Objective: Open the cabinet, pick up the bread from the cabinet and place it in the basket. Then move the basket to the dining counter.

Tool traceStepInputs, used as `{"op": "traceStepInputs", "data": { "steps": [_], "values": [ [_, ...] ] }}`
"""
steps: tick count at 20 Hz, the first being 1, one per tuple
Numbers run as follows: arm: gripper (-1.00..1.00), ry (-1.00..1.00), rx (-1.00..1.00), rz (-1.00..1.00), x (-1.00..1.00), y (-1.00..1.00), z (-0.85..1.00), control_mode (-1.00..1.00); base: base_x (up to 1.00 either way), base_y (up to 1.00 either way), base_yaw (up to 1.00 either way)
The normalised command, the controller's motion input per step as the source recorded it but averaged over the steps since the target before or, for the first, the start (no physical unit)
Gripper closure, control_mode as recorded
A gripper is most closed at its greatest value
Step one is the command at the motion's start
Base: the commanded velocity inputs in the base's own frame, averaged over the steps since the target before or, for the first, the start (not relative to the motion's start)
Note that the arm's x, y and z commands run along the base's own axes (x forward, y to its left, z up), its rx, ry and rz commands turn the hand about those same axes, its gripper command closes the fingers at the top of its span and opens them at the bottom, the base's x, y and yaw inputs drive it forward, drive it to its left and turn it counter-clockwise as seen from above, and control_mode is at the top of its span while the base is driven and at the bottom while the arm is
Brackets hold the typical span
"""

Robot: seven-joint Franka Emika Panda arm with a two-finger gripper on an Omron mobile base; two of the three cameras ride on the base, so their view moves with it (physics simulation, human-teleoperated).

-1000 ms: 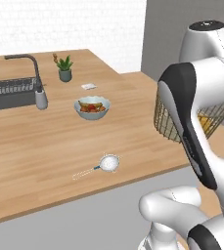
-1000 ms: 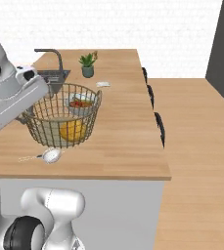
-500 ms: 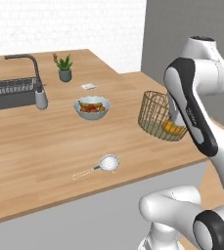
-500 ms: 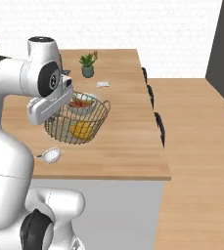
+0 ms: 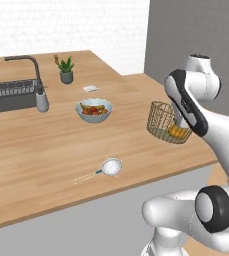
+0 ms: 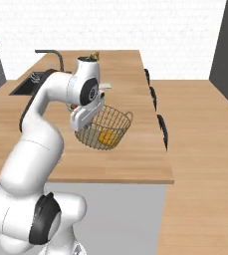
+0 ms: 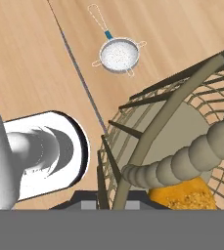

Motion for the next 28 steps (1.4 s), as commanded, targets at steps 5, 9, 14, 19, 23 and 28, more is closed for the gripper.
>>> {"op": "traceStepInputs", "data": {
  "steps": [5,9,14,19,23,28],
  "values": [
    [1.0,0.12,0.0,0.0,0.72,-0.27,-0.75,-1.0,0.0,0.0,0.0],
    [1.0,0.08,0.0,0.0,0.49,-0.08,-0.84,-1.0,0.0,0.0,0.0],
    [1.0,0.06,0.0,0.0,0.33,-0.06,-0.8,-1.0,0.0,0.0,0.0],
    [1.0,0.01,0.0,0.0,0.08,-0.02,-0.66,-1.0,0.0,0.0,0.0],
    [1.0,0.0,0.0,0.0,0.0,0.0,-0.65,-1.0,0.0,0.0,0.0],
    [-1.0,0.0,0.0,0.0,0.11,0.0,-0.32,-1.0,0.0,0.0,0.0]
  ]
}}
